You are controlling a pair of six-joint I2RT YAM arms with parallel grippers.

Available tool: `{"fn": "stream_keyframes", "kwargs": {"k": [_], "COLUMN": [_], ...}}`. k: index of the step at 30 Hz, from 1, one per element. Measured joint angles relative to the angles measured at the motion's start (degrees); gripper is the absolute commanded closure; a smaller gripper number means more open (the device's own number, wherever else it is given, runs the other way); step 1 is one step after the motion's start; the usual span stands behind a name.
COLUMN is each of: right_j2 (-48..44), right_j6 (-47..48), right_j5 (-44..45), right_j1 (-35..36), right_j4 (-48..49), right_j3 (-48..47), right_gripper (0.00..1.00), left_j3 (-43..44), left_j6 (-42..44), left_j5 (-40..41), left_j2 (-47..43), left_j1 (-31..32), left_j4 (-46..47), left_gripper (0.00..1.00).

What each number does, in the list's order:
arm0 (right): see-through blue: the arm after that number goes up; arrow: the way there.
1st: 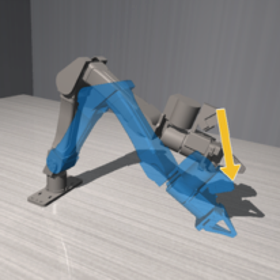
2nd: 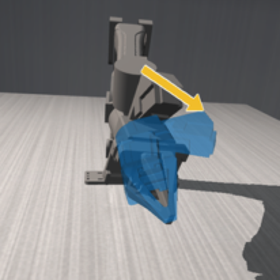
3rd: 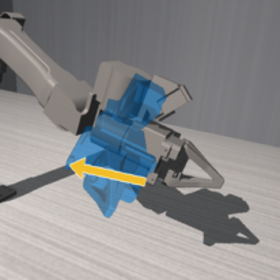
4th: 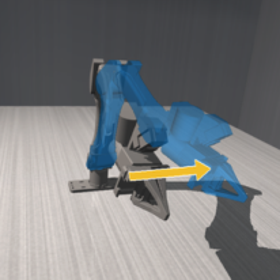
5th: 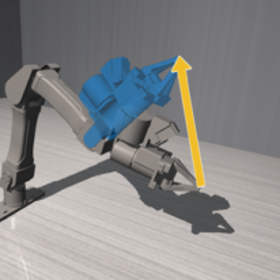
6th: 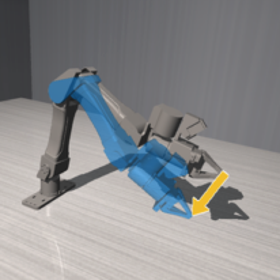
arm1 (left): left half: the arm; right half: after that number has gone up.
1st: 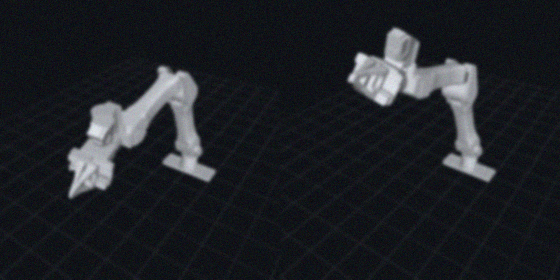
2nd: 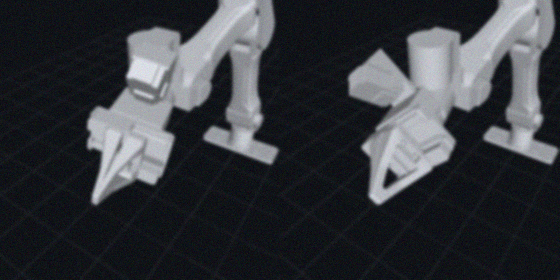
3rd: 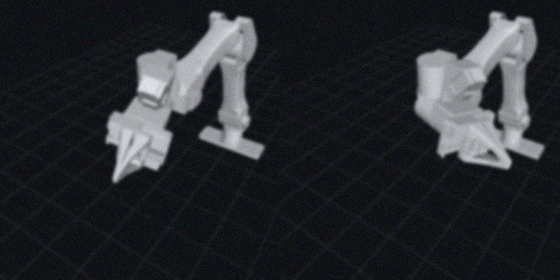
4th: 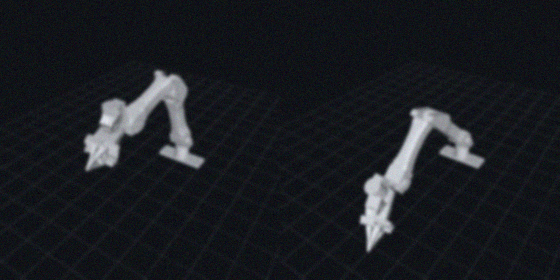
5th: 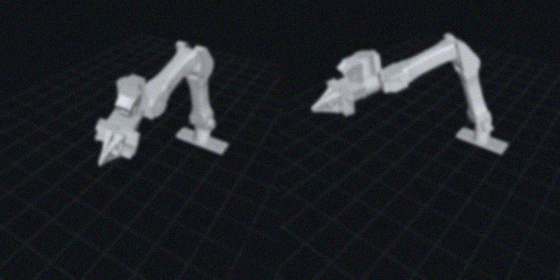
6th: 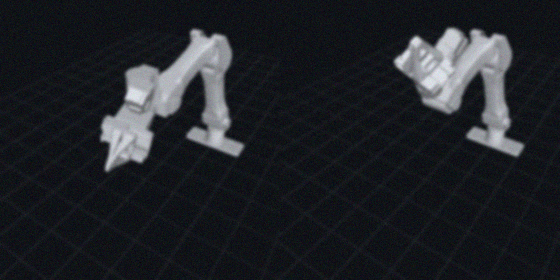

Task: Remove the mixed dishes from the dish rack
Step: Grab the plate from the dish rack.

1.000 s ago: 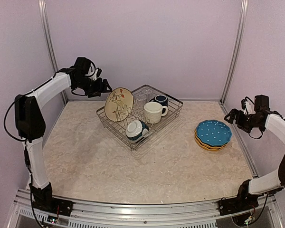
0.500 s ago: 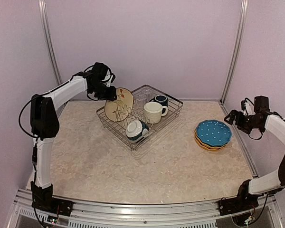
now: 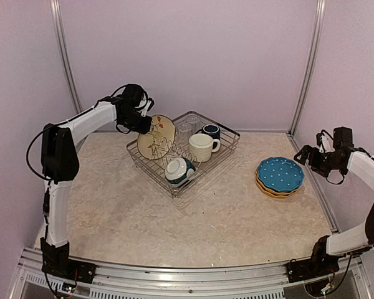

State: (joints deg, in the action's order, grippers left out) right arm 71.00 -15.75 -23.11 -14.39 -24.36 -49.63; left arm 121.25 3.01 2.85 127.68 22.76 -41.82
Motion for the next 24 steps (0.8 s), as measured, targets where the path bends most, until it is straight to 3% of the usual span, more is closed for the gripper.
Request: {"fn": "stream_keyframes", "kwargs": {"k": [13,24], "right_j2": [-0.72,-0.79], "right_j6": [-0.39,-0.68], "right_j5": [0.17,0.22], "right_j1": [0.0,0.0], "right_j4": [-0.02,-0.02], "right_j3": [0.11,0.33], "right_gripper": [0.0,0.0], "left_j3": [-4.57,-7.15], "left_j6": [4.76,5.88], "left_j5": [4.9,9.94], "left_j2": [-2.86,-5.35], "left_j1": [1.99,3.96], "left_j4": [2.19,2.34], "left_gripper": [0.97,1.0]}}
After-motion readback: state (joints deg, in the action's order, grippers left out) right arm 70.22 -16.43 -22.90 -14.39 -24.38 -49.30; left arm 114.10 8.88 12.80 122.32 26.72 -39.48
